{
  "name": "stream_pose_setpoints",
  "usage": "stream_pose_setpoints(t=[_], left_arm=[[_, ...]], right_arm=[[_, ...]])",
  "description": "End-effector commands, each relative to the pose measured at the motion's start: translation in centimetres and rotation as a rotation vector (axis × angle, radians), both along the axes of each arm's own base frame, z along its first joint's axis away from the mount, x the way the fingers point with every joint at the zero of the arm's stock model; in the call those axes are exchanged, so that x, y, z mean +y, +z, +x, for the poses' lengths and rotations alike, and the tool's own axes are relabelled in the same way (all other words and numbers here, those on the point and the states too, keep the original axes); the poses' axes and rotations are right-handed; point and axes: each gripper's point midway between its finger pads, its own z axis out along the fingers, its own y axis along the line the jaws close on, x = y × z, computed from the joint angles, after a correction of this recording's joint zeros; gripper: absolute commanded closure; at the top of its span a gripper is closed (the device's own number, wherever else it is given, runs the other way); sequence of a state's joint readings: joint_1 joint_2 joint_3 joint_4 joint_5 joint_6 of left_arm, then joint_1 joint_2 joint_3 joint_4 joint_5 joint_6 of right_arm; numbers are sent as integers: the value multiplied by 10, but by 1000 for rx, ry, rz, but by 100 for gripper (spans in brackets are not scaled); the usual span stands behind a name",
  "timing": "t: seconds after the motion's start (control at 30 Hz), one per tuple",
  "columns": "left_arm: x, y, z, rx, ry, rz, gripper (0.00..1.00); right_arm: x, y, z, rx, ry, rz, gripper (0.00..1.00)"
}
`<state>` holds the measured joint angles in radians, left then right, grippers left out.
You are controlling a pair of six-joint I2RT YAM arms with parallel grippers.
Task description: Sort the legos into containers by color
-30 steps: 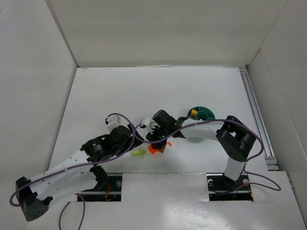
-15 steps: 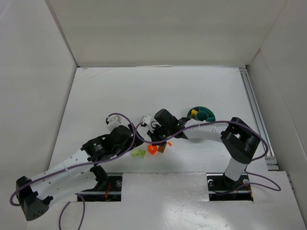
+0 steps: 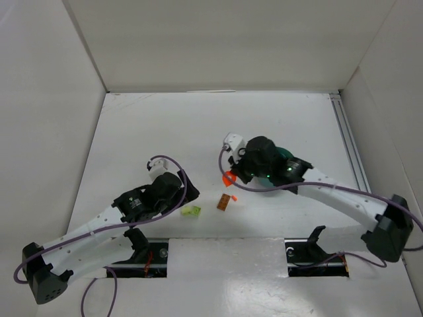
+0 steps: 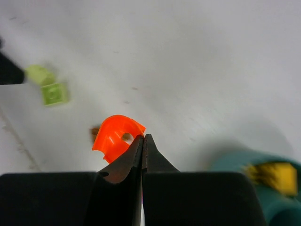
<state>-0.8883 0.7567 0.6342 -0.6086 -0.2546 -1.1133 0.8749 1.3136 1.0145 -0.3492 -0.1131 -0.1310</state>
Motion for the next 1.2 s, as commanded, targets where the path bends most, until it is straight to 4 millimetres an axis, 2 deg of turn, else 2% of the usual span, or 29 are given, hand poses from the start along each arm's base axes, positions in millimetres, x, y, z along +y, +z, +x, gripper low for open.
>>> stream_pose_setpoints(t=[0.0, 0.03, 0.07, 0.1, 0.17, 0.2, 0.27, 0.33, 0.43, 0.53, 0.63, 0.73, 0.97, 1.17], left_arm=[[-9, 5, 8, -35, -34, -5, 4], [-9, 3, 8, -28, -34, 3, 4], [-11, 6, 10, -38, -42, 4, 4], [-12, 1, 10, -24, -43, 20, 4], [-15, 2, 14, -40, -67, 34, 4], [-17, 4, 15, -40, -67, 34, 4], [-19, 4, 18, -48, -88, 54, 4], [-23, 11, 22, -65, -96, 47, 4], [-24, 12, 23, -72, -111, 60, 4], [-24, 11, 25, -75, -120, 85, 4], [-27, 11, 28, -83, -138, 101, 4], [-23, 8, 31, -85, -139, 143, 4], [-25, 15, 37, -115, -153, 158, 4], [-22, 15, 38, -129, -165, 183, 3]], right_arm=[[-98, 27, 30, -81, -394, -126, 100], [-133, 32, 37, -122, -539, -187, 100], [-163, 32, 31, -111, -624, -257, 100], [-191, 38, 31, -113, -747, -257, 100], [-235, 48, 23, -139, -922, -337, 100], [-252, 47, 22, -136, -994, -367, 100], [-273, 55, 19, -142, -1107, -387, 100], [-290, 47, 15, -110, -1170, -467, 100], [-302, 47, 11, -99, -1224, -534, 100], [-300, 45, 17, -91, -1222, -577, 100], [-294, 33, 21, -48, -1202, -616, 100], [-285, 26, 28, -25, -1185, -629, 100], [-260, 18, 40, 11, -1128, -615, 100], [-249, 1, 49, 50, -1104, -631, 100]])
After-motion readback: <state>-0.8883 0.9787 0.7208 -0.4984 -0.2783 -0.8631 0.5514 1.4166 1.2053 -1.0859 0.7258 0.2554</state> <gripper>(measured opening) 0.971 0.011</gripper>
